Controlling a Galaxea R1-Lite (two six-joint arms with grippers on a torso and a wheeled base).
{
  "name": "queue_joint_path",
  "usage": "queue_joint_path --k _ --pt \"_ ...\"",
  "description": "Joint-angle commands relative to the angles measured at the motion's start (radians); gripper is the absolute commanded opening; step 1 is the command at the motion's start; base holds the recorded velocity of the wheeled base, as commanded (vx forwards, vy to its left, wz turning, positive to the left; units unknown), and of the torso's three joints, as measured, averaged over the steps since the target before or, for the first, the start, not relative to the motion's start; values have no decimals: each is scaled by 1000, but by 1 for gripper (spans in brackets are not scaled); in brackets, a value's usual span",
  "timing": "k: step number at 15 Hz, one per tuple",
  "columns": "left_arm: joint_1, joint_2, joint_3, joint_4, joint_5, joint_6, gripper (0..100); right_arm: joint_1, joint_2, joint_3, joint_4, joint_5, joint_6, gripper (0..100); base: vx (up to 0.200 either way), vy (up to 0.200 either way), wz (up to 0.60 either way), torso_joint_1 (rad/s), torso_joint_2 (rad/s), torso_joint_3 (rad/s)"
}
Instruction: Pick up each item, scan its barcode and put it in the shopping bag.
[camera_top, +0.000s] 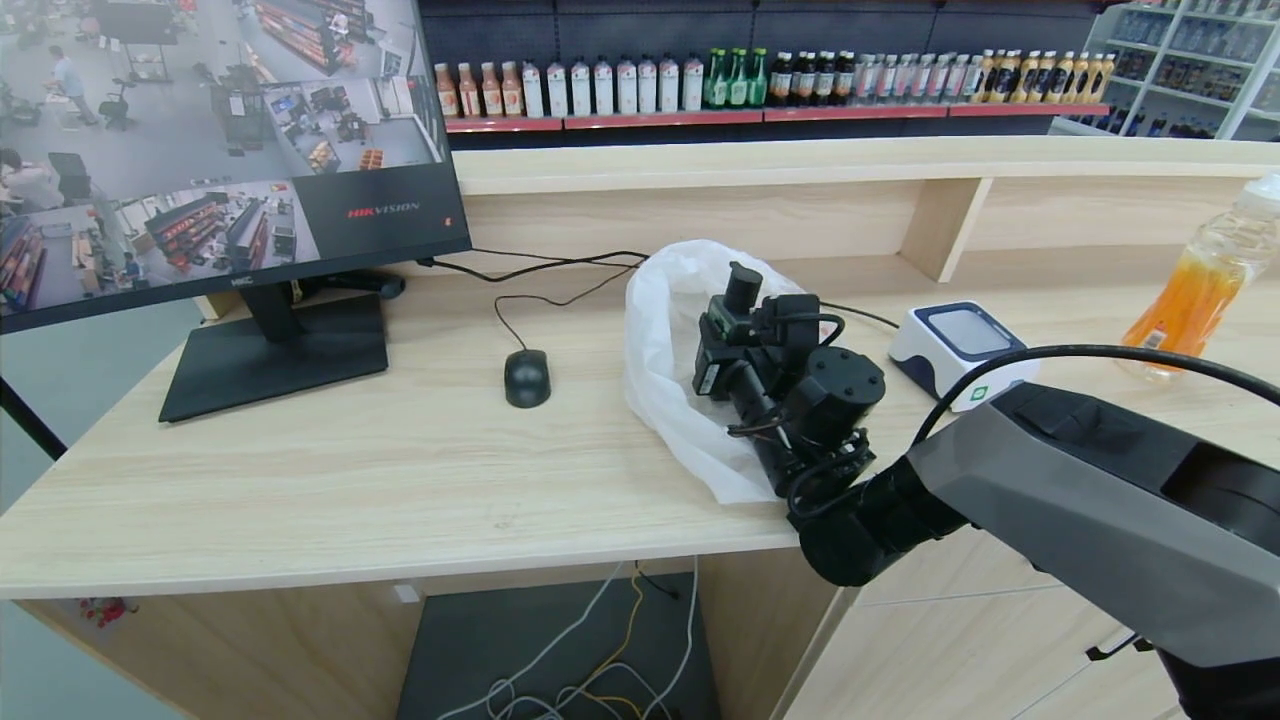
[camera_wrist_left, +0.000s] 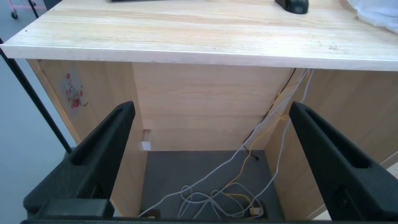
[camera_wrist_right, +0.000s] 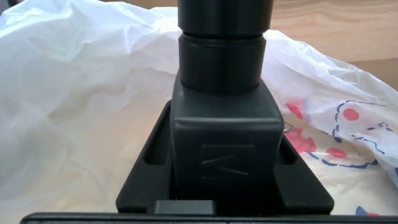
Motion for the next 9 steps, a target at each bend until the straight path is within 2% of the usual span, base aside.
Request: queue_joint_path --k 1,2,9 --pt "0 0 0 0 1 0 100 -2 11 -1 -20 0 7 0 0 0 0 0 0 0" --pt "0 0 0 0 1 0 100 -2 13 -1 -29 0 10 100 0 0 0 0 0 0" --pt "0 0 0 0 1 2 100 1 -23 10 -30 -5 10 100 0 0 0 0 0 0"
